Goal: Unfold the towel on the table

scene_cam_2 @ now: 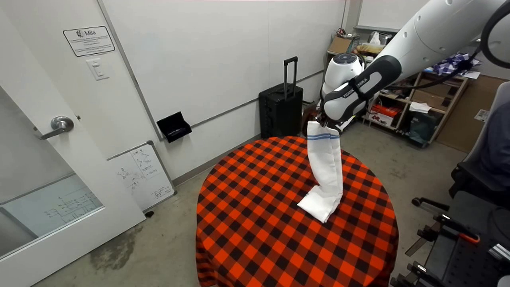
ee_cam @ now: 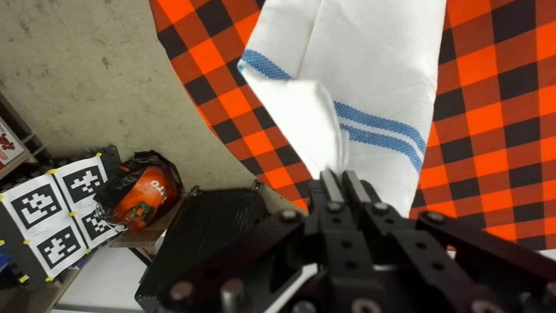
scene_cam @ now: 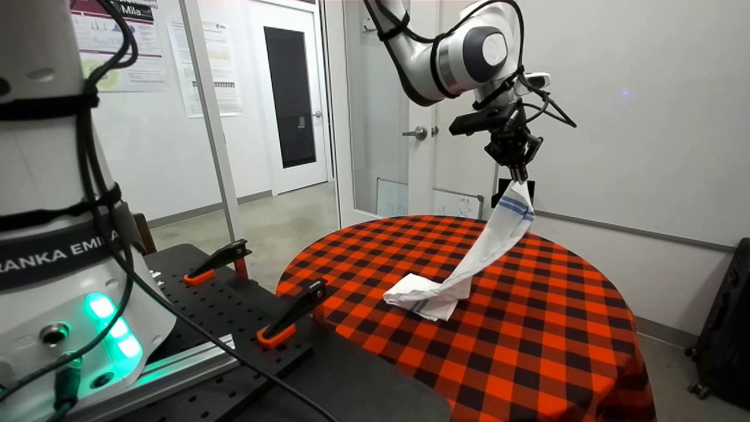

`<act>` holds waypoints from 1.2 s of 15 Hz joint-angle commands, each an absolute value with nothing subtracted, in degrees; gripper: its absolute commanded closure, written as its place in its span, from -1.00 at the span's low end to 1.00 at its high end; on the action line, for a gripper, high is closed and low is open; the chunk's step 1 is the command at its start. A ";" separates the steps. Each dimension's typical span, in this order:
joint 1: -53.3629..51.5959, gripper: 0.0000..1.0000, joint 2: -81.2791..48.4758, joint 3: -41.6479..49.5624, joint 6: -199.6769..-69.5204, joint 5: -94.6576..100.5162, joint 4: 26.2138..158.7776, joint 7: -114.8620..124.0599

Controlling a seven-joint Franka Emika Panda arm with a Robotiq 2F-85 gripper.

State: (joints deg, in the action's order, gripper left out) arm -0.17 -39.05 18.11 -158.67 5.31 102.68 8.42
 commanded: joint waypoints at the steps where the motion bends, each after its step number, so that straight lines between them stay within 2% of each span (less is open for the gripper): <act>1: -3.48 0.97 -35.61 21.69 -160.51 8.81 106.09 13.67; 18: -15.13 0.97 -27.41 39.31 -161.61 24.80 107.12 33.74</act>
State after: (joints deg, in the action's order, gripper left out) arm -11.93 -30.86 35.08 -160.34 20.87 104.19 29.34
